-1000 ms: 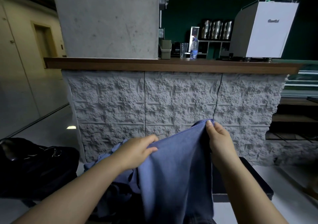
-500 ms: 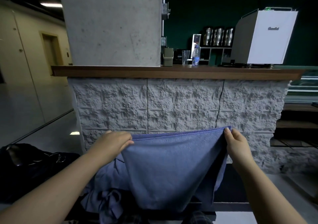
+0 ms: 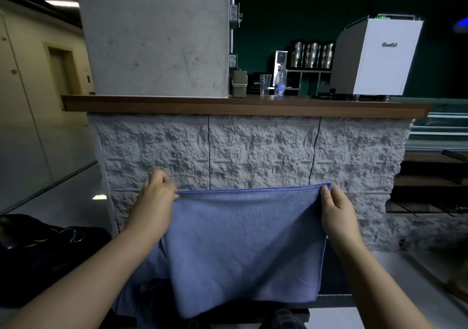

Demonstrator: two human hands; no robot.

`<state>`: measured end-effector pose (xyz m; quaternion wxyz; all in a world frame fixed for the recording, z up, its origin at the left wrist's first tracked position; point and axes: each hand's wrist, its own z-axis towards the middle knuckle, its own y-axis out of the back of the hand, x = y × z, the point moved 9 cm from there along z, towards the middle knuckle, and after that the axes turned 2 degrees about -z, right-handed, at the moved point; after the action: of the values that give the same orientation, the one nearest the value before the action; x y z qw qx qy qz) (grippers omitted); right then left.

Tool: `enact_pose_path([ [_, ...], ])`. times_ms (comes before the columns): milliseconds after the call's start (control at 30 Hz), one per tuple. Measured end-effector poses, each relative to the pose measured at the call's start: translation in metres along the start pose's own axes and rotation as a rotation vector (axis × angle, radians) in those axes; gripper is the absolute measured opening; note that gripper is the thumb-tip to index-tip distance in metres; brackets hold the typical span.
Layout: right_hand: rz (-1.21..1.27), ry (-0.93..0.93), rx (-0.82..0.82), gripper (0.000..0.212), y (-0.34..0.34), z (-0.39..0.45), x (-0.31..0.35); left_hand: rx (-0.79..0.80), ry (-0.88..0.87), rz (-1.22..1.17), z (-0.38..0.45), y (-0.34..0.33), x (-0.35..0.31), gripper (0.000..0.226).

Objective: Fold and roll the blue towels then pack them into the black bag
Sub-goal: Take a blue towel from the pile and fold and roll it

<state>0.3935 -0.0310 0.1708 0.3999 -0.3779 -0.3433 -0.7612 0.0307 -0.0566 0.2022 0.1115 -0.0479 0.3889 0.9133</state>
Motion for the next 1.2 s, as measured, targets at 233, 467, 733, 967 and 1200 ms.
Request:
enact_pose_path([
  [233,0.006,-0.011,-0.036,0.027,0.000,-0.006,-0.013,0.065,0.281,-0.288,-0.011,-0.011,0.025,0.003],
  [467,-0.024,-0.084,-0.041,0.033,-0.012,-0.010,-0.033,-0.050,0.604,-0.831,-0.039,-0.038,0.057,0.013],
  [733,-0.026,-0.142,-0.020,0.038,-0.018,-0.019,-0.037,-0.080,0.739,-0.957,-0.053,-0.057,0.064,0.015],
  [967,0.215,-0.212,0.182,0.037,-0.058,-0.039,0.000,0.135,0.511,-1.309,-0.052,-0.012,-0.033,0.011],
  [1200,0.385,-0.170,0.461,0.038,-0.100,-0.076,0.047,0.246,0.220,-1.057,-0.060,0.016,-0.078,0.006],
])
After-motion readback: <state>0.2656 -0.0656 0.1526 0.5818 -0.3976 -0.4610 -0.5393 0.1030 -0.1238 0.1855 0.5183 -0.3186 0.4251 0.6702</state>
